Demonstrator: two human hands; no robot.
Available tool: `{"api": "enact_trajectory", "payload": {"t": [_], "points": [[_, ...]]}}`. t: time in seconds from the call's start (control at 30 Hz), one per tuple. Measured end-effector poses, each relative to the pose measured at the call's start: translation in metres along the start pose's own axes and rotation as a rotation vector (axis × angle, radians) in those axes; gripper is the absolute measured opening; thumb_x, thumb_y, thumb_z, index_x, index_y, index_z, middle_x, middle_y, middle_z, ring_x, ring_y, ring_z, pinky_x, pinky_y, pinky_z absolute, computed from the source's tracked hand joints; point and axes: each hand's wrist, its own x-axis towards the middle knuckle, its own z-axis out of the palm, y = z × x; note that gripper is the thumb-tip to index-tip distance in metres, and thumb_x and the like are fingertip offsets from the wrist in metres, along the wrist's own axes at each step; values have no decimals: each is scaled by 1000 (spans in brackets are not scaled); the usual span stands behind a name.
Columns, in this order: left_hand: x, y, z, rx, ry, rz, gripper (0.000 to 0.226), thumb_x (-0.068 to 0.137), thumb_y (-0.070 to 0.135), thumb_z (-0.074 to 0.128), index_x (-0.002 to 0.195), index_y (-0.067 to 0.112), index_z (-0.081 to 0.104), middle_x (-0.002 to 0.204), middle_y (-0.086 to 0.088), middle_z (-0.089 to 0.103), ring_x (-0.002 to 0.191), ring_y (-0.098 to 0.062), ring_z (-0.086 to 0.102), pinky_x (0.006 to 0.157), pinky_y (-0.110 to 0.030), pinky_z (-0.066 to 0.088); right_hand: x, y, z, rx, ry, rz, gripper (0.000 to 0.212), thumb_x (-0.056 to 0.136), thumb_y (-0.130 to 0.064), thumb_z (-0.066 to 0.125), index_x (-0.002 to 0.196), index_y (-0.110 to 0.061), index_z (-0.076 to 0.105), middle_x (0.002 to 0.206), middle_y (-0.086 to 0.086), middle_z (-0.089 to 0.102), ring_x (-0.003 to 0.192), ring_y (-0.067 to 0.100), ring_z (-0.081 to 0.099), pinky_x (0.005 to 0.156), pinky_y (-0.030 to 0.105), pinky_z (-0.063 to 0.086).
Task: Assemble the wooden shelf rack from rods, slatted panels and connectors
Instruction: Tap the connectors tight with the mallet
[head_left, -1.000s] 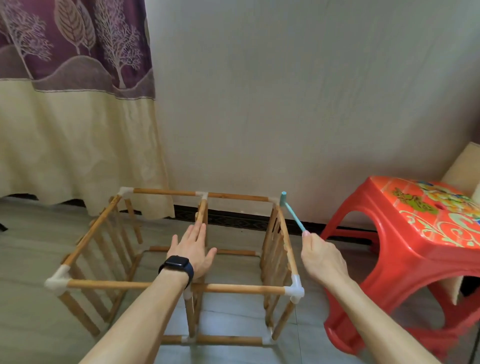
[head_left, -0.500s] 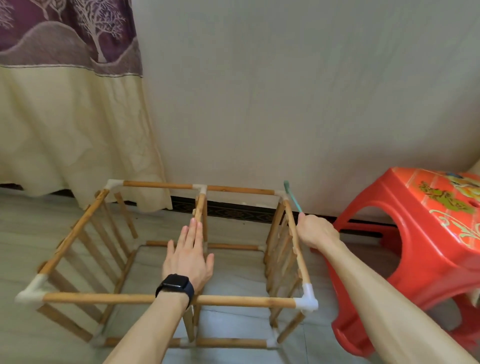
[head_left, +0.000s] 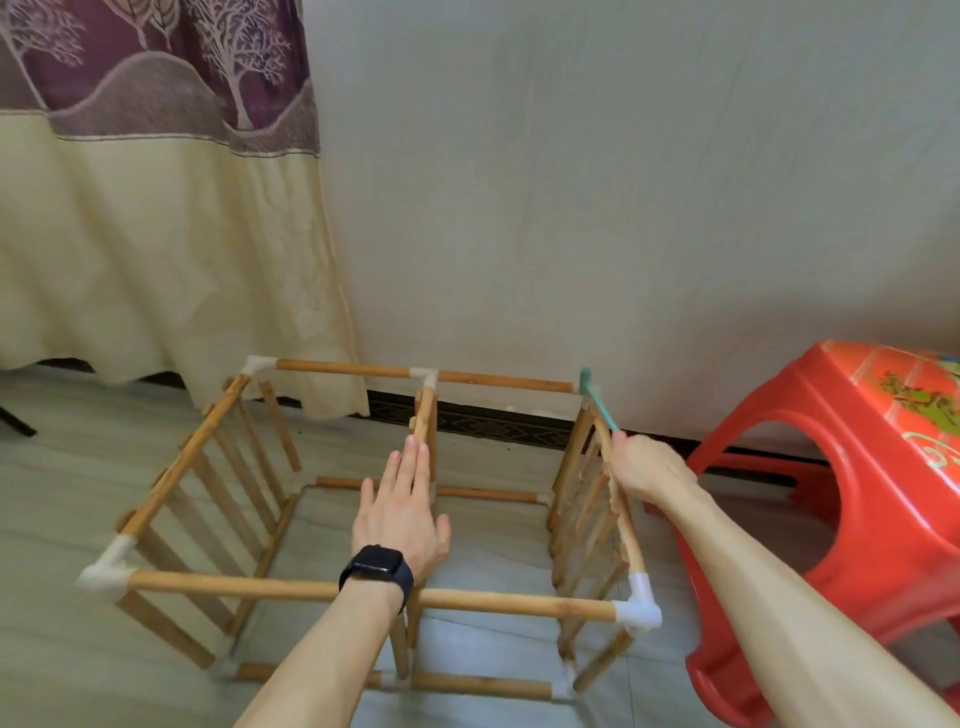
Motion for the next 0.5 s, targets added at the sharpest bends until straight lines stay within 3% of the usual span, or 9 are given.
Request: {"api": "enact_trajectory", "payload": {"t": [0.07, 0.17, 0.27, 0.37, 0.5], "points": [[-2, 1, 0, -12, -6, -3, 93, 99, 46, 45, 156, 17, -22, 163, -2, -28, 154, -22, -9, 124, -48, 7, -4, 2, -2, 49, 73, -36, 62, 105, -40, 11, 108, -8, 64, 101, 15, 67, 88, 35, 56, 77, 39, 44], [-5, 5, -2, -103, -9, -1, 95, 97, 42, 49, 156, 18, -21, 163, -1, -27, 154, -22, -9, 124, -45, 5, -27, 1, -4, 101, 139, -104, 68, 106, -43, 9, 110, -5, 66, 104, 21, 69, 100, 41, 60, 82, 44, 44], [-27, 14, -1, -199, -30, -11, 95, 96, 39, 50, 157, 19, -20, 163, -1, -28, 154, -22, -9, 124, -40, 3, -69, 1, 7, 116, 33, -144, 63, 106, -45, 13, 105, -9, 65, 102, 19, 69, 102, 41, 62, 82, 42, 45], [-49, 26, -1, -246, -46, -12, 94, 96, 40, 49, 157, 17, -18, 163, -2, -28, 154, -23, -11, 124, -39, 2, -116, -5, 18, 189, -38, -162, 58, 105, -51, 19, 77, -18, 56, 88, 9, 66, 94, 35, 62, 80, 40, 47], [-75, 18, -5, -239, -106, 49, 84, 101, 48, 39, 158, 22, -16, 163, 2, -27, 153, -19, -13, 124, -45, -1, -156, -20, 31, 225, -135, -218, 51, 107, -44, 21, 80, -20, 56, 85, 3, 61, 84, 26, 56, 76, 39, 42]]}}
